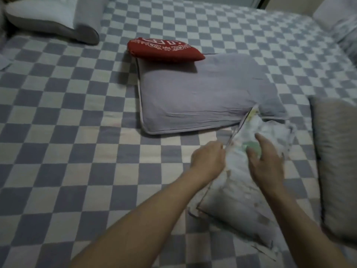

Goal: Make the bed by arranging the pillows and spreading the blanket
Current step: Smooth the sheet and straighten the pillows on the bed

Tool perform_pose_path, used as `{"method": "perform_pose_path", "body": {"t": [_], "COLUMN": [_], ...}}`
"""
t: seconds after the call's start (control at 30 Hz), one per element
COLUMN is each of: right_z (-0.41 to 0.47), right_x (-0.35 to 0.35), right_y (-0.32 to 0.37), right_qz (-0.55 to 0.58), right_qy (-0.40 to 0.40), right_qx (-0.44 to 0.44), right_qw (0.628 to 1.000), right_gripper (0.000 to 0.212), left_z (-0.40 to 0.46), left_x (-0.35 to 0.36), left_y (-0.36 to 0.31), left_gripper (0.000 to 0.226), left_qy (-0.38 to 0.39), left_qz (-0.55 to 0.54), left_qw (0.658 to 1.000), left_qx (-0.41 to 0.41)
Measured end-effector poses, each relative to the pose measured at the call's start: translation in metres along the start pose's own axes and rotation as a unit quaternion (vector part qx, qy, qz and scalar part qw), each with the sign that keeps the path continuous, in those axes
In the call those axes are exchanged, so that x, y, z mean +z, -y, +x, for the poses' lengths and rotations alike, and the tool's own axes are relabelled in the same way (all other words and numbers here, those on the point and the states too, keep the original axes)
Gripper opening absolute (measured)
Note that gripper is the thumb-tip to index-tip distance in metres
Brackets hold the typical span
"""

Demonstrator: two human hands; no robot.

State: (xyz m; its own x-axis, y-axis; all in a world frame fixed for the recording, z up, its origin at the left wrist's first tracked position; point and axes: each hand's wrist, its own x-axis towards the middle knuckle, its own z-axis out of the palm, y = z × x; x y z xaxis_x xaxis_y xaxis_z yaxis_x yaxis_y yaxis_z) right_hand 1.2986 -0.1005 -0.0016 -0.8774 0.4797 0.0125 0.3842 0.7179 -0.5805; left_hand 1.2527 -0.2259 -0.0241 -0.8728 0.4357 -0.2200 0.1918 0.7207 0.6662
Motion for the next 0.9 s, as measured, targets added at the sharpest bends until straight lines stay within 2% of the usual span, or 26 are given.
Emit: {"method": "perform_pose_path", "body": {"t": [0.07,0.13,0.23,0.3,0.33,0.4,0.47,0.6,0.73,0.8,0.83,0.9], "right_z": [0.014,0.037,0.043,-0.015,-0.056,-0.133,-0.195,-0.26,-0.245,-0.202,-0.173,-0.108], "right_x": [0.053,0.104,0.195,0.239,0.25,0.248,0.237,0.218,0.182,0.18,0.189,0.213], "right_y": [0.001,0.011,-0.02,-0.067,-0.093,-0.133,-0.157,-0.168,-0.15,-0.118,-0.1,-0.06], "right_qz": [0.0,0.009,-0.048,-0.145,-0.156,-0.179,-0.241,-0.253,-0.16,-0.117,-0.117,-0.146], "right_qy": [0.085,0.141,0.172,0.171,0.153,0.137,0.158,0.197,0.25,0.21,0.183,0.128], "right_qx": [-0.016,-0.029,-0.005,-0.023,-0.056,-0.098,-0.106,-0.133,-0.225,-0.302,-0.319,-0.276], "right_qw": [0.996,0.99,0.984,0.974,0.974,0.969,0.952,0.938,0.928,0.922,0.922,0.941], "right_gripper": [0.048,0.049,0.055,0.06,0.061,0.062,0.062,0.058,0.044,0.036,0.039,0.051], "left_z": [0.024,0.047,0.05,0.003,-0.026,-0.076,-0.119,-0.179,-0.213,-0.226,-0.232,-0.242], "left_x": [0.013,0.022,0.067,0.104,0.125,0.154,0.173,0.182,0.174,0.173,0.173,0.172], "left_y": [0.055,0.096,0.17,0.215,0.233,0.251,0.255,0.257,0.265,0.271,0.274,0.272], "left_gripper": [0.033,0.035,0.052,0.065,0.067,0.07,0.075,0.074,0.08,0.08,0.078,0.07], "left_qy": [0.012,0.007,0.025,0.021,0.007,-0.02,-0.006,0.037,0.064,0.055,0.055,0.042], "left_qz": [0.061,0.127,0.258,0.308,0.297,0.285,0.296,0.289,0.284,0.281,0.272,0.239], "left_qw": [0.997,0.991,0.965,0.951,0.955,0.956,0.951,0.946,0.948,0.949,0.951,0.959], "left_qx": [-0.042,-0.047,-0.029,-0.01,0.012,0.063,0.091,0.144,0.128,0.13,0.134,0.148]}}
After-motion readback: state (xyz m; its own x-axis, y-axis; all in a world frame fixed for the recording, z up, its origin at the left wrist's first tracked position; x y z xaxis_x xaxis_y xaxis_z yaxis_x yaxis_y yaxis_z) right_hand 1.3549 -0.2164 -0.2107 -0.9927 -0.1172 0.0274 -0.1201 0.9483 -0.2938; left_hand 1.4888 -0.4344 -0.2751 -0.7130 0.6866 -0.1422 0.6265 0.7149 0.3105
